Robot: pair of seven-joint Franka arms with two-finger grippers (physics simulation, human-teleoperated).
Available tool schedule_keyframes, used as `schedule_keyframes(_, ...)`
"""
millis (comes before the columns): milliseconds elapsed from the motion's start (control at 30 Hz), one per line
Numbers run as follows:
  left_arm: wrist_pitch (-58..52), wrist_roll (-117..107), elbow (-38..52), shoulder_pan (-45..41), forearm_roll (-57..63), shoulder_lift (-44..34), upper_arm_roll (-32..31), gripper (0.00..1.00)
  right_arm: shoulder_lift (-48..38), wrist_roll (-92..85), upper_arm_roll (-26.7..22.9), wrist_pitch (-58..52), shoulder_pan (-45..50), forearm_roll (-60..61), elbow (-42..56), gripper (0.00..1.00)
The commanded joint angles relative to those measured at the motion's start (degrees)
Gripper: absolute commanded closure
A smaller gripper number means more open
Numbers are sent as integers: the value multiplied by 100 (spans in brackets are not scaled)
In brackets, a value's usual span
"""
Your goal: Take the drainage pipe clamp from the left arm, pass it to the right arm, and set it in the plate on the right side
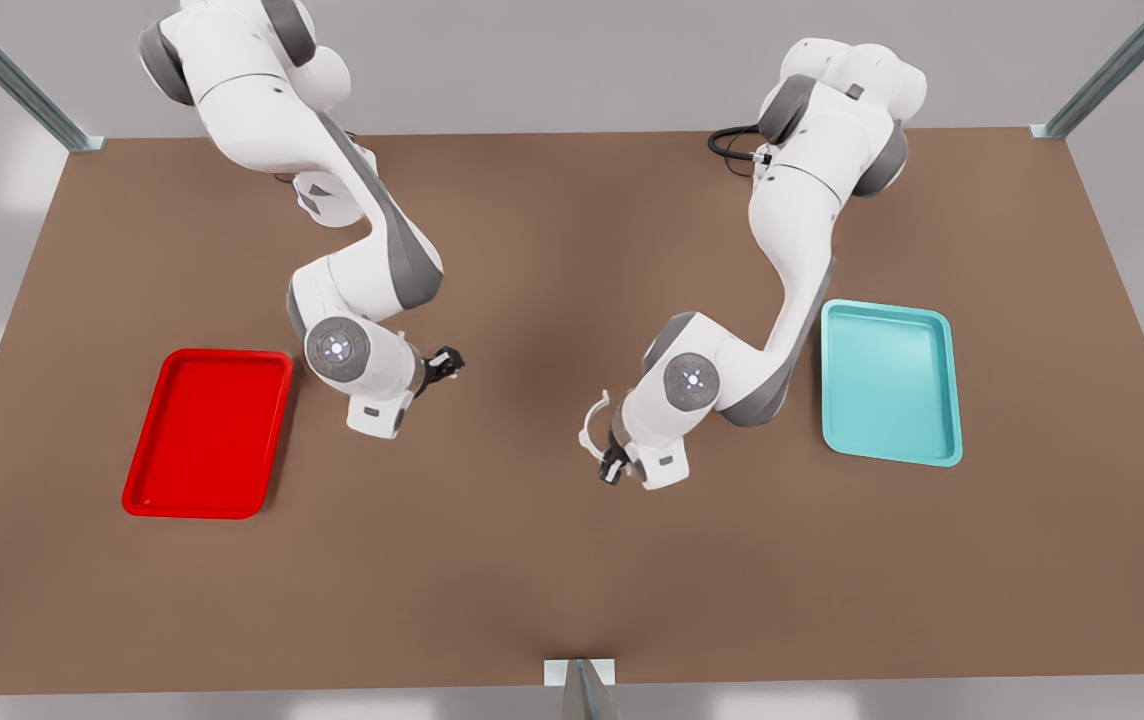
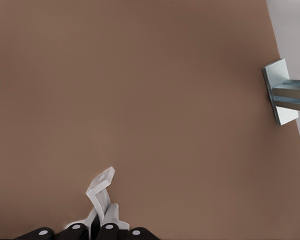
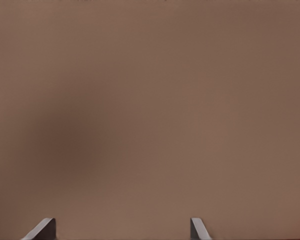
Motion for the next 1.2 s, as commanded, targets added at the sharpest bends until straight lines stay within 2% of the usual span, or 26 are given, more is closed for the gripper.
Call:
schedule_keyframes(0,176,-7073,8,-7,13,10,20,79,147,2984,2,1390,369,152,-15,0)
schedule_keyframes(133,-237,-7002,8,-7,118,1,-85,79,332,3090,11,1820,598,521,-6,0)
schedule_keyframes(333,-141,-7002,123,-7,92,98,-199,79,798,3082,11,2085,774,548,494,0)
schedule_keyframes(933,-141,-6563,132,-16,92,124,-296,79,1528,2994,2,2480,958,442,846,0)
schedule_keyframes(967,-132,-6554,132,-16,92,124,-296,79,1528,2994,2,2480,958,442,846,4)
schedule_keyframes(1033,-70,-6563,132,-25,92,124,-296,79,1528,2959,2,2480,958,451,846,46)
schedule_keyframes(1100,-53,-6572,132,-33,101,124,-296,79,1528,2967,2,2480,941,469,846,78)
schedule_keyframes(1167,-53,-6580,132,-33,101,124,-305,79,1528,2985,2,2471,932,521,846,79)
